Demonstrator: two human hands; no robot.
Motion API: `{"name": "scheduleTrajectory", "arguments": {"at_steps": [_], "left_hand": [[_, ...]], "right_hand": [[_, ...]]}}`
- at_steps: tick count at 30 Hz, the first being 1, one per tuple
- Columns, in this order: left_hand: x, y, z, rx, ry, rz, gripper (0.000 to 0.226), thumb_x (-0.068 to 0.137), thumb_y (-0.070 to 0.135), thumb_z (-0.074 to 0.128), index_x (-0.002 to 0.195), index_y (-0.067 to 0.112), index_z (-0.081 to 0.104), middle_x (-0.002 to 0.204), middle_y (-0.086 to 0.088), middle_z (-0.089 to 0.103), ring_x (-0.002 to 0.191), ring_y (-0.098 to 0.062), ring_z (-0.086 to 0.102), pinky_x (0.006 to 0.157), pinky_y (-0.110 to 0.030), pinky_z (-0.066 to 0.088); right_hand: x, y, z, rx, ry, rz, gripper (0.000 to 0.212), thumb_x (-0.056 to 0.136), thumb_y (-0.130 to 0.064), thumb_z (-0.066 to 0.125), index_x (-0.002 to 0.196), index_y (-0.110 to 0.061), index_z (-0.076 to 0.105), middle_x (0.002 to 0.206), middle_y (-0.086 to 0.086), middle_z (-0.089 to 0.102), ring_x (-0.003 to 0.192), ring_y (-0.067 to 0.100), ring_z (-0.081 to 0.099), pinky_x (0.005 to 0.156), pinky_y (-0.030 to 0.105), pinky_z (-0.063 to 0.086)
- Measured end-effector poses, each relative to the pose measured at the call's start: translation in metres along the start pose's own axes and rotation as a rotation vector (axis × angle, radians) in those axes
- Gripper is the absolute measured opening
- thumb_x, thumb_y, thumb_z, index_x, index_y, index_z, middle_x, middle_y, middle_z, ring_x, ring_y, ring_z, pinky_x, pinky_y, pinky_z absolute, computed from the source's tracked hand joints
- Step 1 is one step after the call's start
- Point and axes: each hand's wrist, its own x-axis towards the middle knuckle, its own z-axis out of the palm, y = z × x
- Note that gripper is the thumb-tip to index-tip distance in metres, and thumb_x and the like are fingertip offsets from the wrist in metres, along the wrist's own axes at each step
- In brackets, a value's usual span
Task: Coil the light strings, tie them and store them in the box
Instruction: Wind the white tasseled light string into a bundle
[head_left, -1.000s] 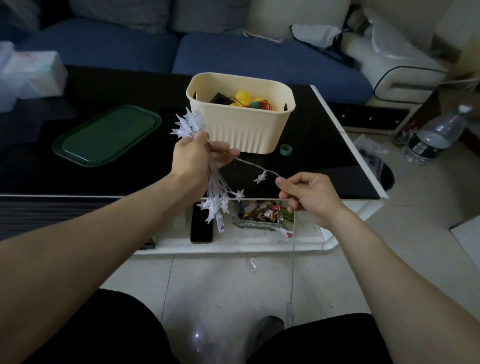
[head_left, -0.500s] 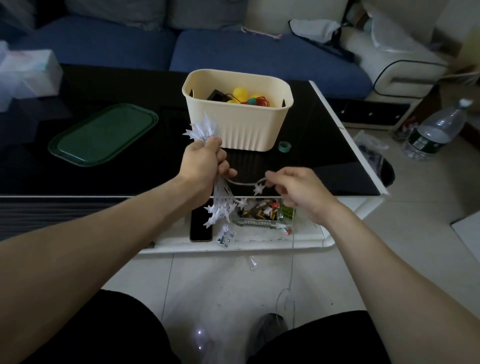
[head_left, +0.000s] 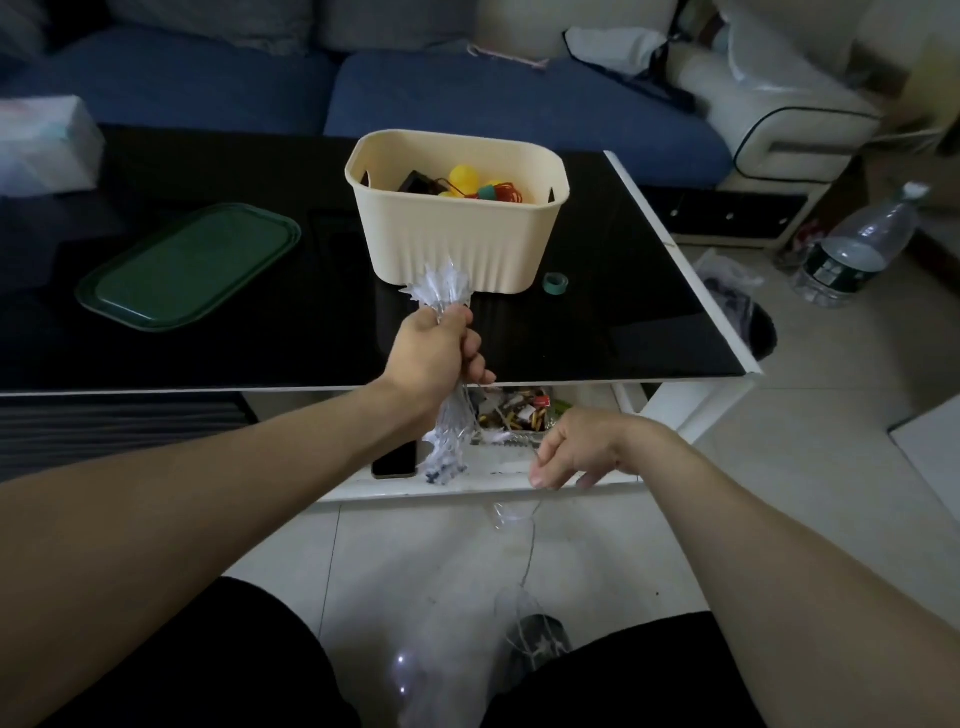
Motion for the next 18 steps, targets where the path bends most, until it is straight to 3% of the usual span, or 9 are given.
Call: {"name": "scheduleTrajectory", "arguments": {"at_steps": [4, 7, 11, 15, 18], "left_hand": [[0.006, 0.005, 0.0, -0.033, 0.109, 0.035, 0.023, 0.107, 0.018, 0.034, 0.088, 0.011, 0.046, 0.059, -0.001, 0.039, 0.045, -0.015, 0.039, 0.05, -0.032, 0.049], [0.007, 0.007, 0.002, -0.033, 0.116, 0.039, 0.023, 0.106, 0.017, 0.033, 0.088, 0.012, 0.045, 0.059, -0.001, 0.038, 0.044, -0.014, 0.038, 0.048, -0.03, 0.047], [0.003, 0.005, 0.005, -0.021, 0.061, 0.024, 0.024, 0.106, 0.016, 0.033, 0.086, 0.012, 0.044, 0.059, -0.001, 0.037, 0.045, -0.015, 0.036, 0.049, -0.031, 0.047], [0.001, 0.003, 0.009, -0.021, 0.03, 0.009, 0.024, 0.106, 0.015, 0.033, 0.085, 0.013, 0.044, 0.057, 0.0, 0.037, 0.045, -0.015, 0.035, 0.05, -0.031, 0.046], [0.0, 0.002, 0.011, -0.017, 0.029, 0.01, 0.024, 0.106, 0.015, 0.033, 0.084, 0.013, 0.043, 0.057, 0.0, 0.036, 0.045, -0.015, 0.034, 0.05, -0.031, 0.046]], "right_hand": [[0.014, 0.024, 0.01, 0.083, 0.014, 0.13, 0.017, 0.086, -0.015, 0.077, 0.101, -0.008, 0.075, 0.085, 0.001, 0.074, 0.077, 0.012, 0.068, 0.081, 0.033, 0.058], [0.018, 0.037, 0.014, 0.112, 0.062, 0.241, 0.009, 0.092, -0.015, 0.068, 0.095, -0.006, 0.066, 0.076, 0.004, 0.062, 0.064, 0.015, 0.059, 0.07, 0.031, 0.057], [0.015, 0.049, 0.012, 0.251, 0.163, 0.334, 0.025, 0.101, -0.029, 0.059, 0.102, -0.004, 0.062, 0.084, 0.009, 0.061, 0.069, 0.02, 0.062, 0.068, 0.033, 0.058], [0.01, 0.056, 0.002, 0.524, 0.38, 0.289, 0.034, 0.103, -0.034, 0.056, 0.098, -0.002, 0.064, 0.08, 0.013, 0.068, 0.066, 0.023, 0.067, 0.072, 0.036, 0.061], [0.009, 0.055, -0.007, 0.745, 0.568, 0.23, 0.034, 0.103, -0.029, 0.057, 0.09, 0.002, 0.065, 0.073, 0.017, 0.067, 0.062, 0.025, 0.068, 0.063, 0.037, 0.062]]}}
